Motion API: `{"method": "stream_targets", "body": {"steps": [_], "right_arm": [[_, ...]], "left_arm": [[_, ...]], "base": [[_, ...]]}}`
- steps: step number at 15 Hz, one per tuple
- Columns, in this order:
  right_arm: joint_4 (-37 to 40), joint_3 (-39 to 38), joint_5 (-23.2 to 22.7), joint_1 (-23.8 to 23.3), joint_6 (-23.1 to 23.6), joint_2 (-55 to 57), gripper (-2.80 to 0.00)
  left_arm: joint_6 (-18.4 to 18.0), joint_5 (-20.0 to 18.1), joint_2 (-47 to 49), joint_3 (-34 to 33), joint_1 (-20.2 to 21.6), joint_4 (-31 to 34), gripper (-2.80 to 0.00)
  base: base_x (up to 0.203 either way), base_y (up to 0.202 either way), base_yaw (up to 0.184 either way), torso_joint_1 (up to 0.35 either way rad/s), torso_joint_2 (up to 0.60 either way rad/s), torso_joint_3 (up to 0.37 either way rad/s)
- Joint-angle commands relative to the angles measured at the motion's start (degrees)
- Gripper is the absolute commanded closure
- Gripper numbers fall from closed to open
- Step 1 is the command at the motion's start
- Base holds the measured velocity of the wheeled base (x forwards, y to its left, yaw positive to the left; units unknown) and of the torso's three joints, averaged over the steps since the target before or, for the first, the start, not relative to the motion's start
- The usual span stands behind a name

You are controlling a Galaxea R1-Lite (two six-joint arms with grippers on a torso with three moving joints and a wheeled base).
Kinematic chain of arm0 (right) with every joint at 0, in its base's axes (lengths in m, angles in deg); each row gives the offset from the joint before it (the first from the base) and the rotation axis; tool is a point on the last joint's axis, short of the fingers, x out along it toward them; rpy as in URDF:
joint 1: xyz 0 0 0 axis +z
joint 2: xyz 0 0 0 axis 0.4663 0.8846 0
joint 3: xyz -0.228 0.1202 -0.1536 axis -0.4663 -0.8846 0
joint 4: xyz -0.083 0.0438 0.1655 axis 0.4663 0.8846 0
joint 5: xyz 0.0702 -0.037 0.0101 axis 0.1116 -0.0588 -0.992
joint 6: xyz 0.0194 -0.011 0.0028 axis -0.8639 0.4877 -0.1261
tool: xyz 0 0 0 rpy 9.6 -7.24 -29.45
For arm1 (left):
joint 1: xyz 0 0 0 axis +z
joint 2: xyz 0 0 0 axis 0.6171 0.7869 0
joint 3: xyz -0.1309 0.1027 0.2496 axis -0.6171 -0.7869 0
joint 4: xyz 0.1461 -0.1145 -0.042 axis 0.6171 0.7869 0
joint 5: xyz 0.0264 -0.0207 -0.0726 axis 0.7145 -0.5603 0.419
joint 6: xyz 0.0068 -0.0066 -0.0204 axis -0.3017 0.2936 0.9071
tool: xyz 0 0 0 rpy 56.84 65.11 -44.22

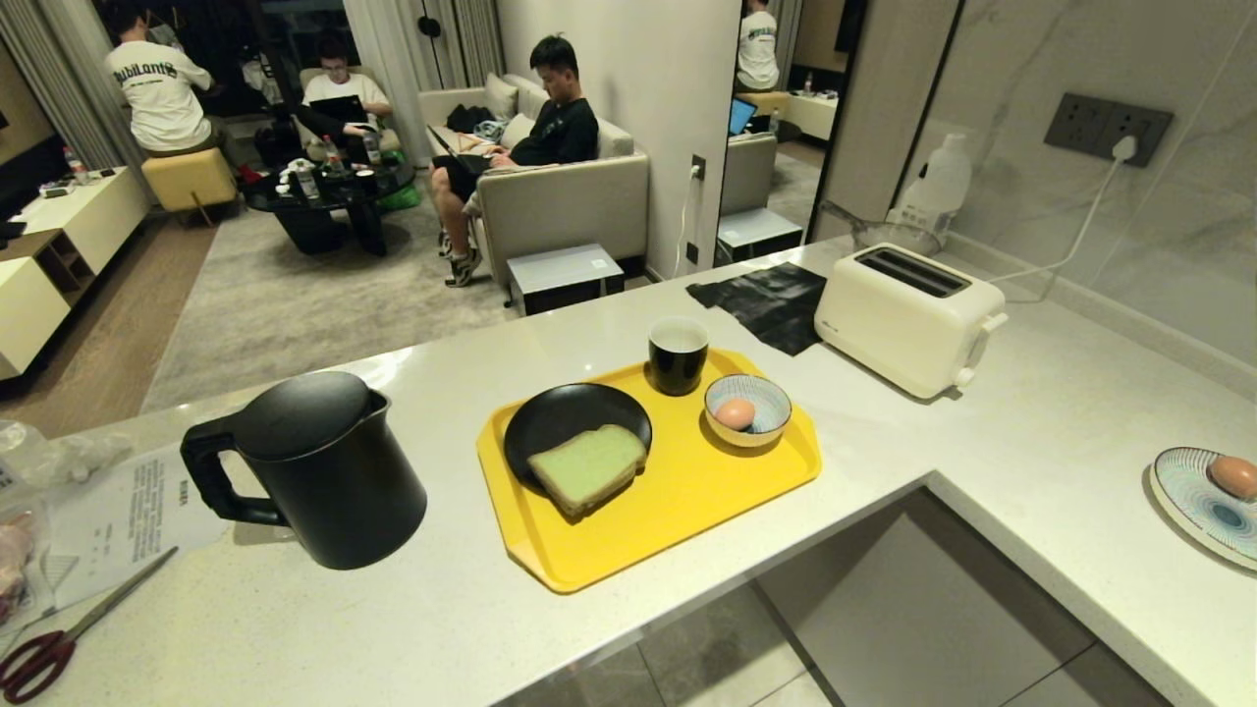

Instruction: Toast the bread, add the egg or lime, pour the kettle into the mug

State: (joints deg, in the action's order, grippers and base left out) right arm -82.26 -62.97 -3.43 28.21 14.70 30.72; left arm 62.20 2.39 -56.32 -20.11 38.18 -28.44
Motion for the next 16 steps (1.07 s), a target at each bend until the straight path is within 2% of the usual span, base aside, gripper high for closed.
{"method": "stream_targets", "body": {"steps": [1, 5, 8, 12, 14, 16], "right_arm": [[0.00, -0.13, -0.23, 0.02, 0.71, 0.07, 0.00], [0.00, -0.05, -0.58, 0.02, 1.89, 0.07, 0.00], [0.00, -0.05, -0.07, 0.02, 0.00, 0.07, 0.00], [0.00, -0.05, 0.21, 0.02, -1.61, 0.07, 0.00], [0.00, -0.05, 0.21, 0.02, -1.61, 0.07, 0.00], [0.00, -0.05, 0.21, 0.02, -1.61, 0.07, 0.00]], "left_arm": [[0.01, 0.01, -0.18, -0.01, 0.01, 0.02, 0.00], [0.01, 0.01, -0.18, -0.01, 0.01, 0.02, 0.00], [-0.20, 0.01, -0.18, 0.03, 0.01, 0.02, 0.00], [-4.05, -0.04, -0.18, 0.21, 0.01, -1.01, 0.00], [-5.19, 0.52, -0.16, 5.09, 0.01, -2.01, 0.00], [-5.45, 1.19, 0.78, 15.01, 0.04, 2.21, 0.00]], "base": [[0.000, 0.000, 0.000, 0.000, 0.00, 0.000], [0.000, 0.000, 0.000, 0.000, 0.00, 0.000], [0.000, 0.000, 0.000, 0.000, 0.00, 0.000], [0.000, 0.000, 0.000, 0.000, 0.00, 0.000], [0.000, 0.000, 0.000, 0.000, 0.00, 0.000], [0.000, 0.000, 0.000, 0.000, 0.00, 0.000]]}}
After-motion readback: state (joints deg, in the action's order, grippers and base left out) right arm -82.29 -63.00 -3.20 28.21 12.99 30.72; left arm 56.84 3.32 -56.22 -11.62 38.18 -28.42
